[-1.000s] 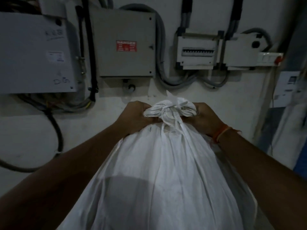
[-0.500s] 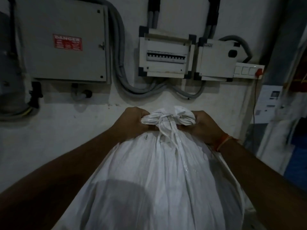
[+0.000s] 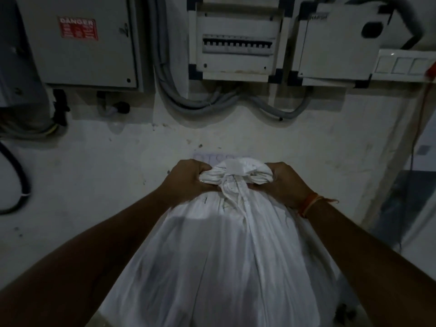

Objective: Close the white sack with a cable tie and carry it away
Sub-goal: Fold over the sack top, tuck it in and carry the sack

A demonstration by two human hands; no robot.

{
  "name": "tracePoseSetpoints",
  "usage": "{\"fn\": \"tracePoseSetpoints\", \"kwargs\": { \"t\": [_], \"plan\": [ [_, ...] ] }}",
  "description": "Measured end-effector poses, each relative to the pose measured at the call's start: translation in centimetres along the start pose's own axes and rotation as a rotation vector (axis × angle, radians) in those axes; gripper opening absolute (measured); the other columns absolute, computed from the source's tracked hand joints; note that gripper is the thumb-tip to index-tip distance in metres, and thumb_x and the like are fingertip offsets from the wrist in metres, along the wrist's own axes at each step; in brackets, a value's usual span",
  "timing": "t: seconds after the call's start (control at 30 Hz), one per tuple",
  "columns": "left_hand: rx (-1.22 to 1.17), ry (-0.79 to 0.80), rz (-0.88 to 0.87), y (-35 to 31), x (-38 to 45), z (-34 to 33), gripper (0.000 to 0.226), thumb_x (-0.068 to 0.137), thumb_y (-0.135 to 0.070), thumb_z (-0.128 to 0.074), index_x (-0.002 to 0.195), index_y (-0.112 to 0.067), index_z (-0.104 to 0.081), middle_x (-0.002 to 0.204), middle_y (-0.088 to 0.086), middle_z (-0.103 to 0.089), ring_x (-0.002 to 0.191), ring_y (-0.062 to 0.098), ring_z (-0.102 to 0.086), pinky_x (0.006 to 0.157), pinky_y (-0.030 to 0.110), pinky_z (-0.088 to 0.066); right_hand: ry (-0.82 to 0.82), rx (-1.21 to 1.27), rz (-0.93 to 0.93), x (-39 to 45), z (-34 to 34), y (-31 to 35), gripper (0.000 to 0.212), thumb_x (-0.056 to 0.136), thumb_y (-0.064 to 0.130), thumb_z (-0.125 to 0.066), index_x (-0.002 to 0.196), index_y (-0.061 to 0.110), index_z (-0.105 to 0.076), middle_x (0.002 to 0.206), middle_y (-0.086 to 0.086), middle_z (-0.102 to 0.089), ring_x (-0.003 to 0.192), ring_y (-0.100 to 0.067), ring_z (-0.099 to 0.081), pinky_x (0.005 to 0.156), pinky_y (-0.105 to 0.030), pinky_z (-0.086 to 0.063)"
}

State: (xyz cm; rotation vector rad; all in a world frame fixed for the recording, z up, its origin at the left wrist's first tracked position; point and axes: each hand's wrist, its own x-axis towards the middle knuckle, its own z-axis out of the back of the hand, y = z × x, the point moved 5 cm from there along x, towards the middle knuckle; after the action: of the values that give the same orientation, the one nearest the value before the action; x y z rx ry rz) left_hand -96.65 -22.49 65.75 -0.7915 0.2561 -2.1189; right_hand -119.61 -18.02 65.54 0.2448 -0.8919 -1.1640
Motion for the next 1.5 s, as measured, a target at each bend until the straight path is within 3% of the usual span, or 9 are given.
{"fn": "tracePoseSetpoints", "kwargs": {
  "t": [0.23,0.47,0.67,0.8,0.93,1.03,1.23,1.37,1.5],
  "plan": [
    [0.084,0.169,0.051,6.1,-3.4,-10.2,0.056,0.064,-0.065,-0.071,0.091,-0.017,-0.077,0.087,0.004,-0.077,0.085,0.02,-0.071,0.069,0.022,-0.04,0.134,0.109,-0.152,-4.6,-7.9,-9.5,0.029,0.073,0.032,-0.085,0.096,0.016,-0.077,0.093,0.0,-0.078,0.083,-0.007,-0.07,0.076,-0.025,-0.054],
    [-0.04,0.313,0.215,14.1,-11.2,-23.6,0.069,0.055,-0.077,-0.056,0.098,-0.027,-0.078,0.092,-0.003,-0.078,0.087,0.014,-0.072,0.071,0.026,-0.05,0.285,0.168,-0.333,-12.6,-20.0,-20.5,0.031,0.077,0.029,-0.082,0.1,0.008,-0.077,0.098,-0.004,-0.078,0.088,-0.017,-0.073,0.079,-0.033,-0.056],
    [-0.066,0.405,0.305,21.2,-17.4,-34.7,0.071,0.058,-0.078,-0.05,0.102,-0.028,-0.076,0.098,-0.005,-0.077,0.092,0.015,-0.071,0.076,0.029,-0.054,0.321,0.195,-0.324,-18.2,-29.8,-28.0,0.063,0.067,0.052,-0.065,0.108,0.004,-0.075,0.104,0.007,-0.066,0.099,0.007,-0.057,0.08,0.005,-0.038],
    [-0.105,0.432,0.366,25.5,-21.0,-41.8,0.068,0.061,-0.075,-0.056,0.103,-0.025,-0.076,0.099,-0.002,-0.077,0.093,0.016,-0.07,0.081,0.031,-0.056,0.373,0.199,-0.404,-21.9,-35.7,-33.3,0.061,0.07,0.052,-0.065,0.111,0.007,-0.074,0.103,0.006,-0.069,0.095,-0.004,-0.065,0.08,0.003,-0.042],
    [-0.088,0.425,0.45,29.1,-25.0,-48.4,0.05,0.073,-0.046,-0.08,0.116,-0.021,-0.073,0.112,0.002,-0.075,0.102,0.019,-0.069,0.091,0.029,-0.052,0.423,0.192,-0.498,-25.5,-41.1,-38.1,0.05,0.073,0.03,-0.076,0.117,0.006,-0.07,0.106,0.005,-0.067,0.102,-0.013,-0.065,0.079,0.004,-0.041],
    [-0.095,0.461,0.498,31.1,-27.7,-53.0,0.042,0.079,-0.038,-0.077,0.119,-0.025,-0.071,0.114,-0.001,-0.074,0.103,0.017,-0.069,0.091,0.029,-0.054,0.439,0.176,-0.564,-28.6,-44.5,-41.4,0.051,0.078,0.009,-0.08,0.126,0.004,-0.064,0.116,0.0,-0.067,0.109,-0.012,-0.06,0.081,0.007,-0.037],
    [-0.09,0.503,0.619,34.8,-32.2,-58.1,0.035,0.09,-0.027,-0.068,0.125,-0.023,-0.067,0.122,0.001,-0.07,0.112,0.019,-0.065,0.098,0.026,-0.048,0.465,0.118,-0.594,-32.5,-50.9,-45.4,0.047,0.082,0.014,-0.077,0.127,0.01,-0.064,0.121,-0.008,-0.07,0.107,-0.007,-0.059,0.083,0.007,-0.036],
    [-0.08,0.574,0.603,35.6,-33.0,-58.5,0.047,0.087,-0.029,-0.072,0.132,-0.017,-0.062,0.126,0.007,-0.068,0.115,0.022,-0.063,0.096,0.018,-0.036,0.509,0.074,-0.549,-32.4,-52.7,-45.3,0.056,0.076,0.019,-0.083,0.127,0.006,-0.064,0.119,-0.013,-0.07,0.106,-0.019,-0.064,0.091,-0.014,-0.041],
    [0.029,0.906,0.613,35.3,-34.4,-58.5,0.084,0.079,-0.048,-0.075,0.149,-0.026,-0.036,0.136,0.008,-0.05,0.126,0.025,-0.047,0.106,0.036,-0.041,0.74,-0.097,-0.505,-34.0,-53.5,-45.3,0.087,0.061,0.058,-0.079,0.133,0.014,-0.059,0.115,-0.013,-0.069,0.104,-0.031,-0.064,0.096,-0.038,-0.047]
  ]
}}
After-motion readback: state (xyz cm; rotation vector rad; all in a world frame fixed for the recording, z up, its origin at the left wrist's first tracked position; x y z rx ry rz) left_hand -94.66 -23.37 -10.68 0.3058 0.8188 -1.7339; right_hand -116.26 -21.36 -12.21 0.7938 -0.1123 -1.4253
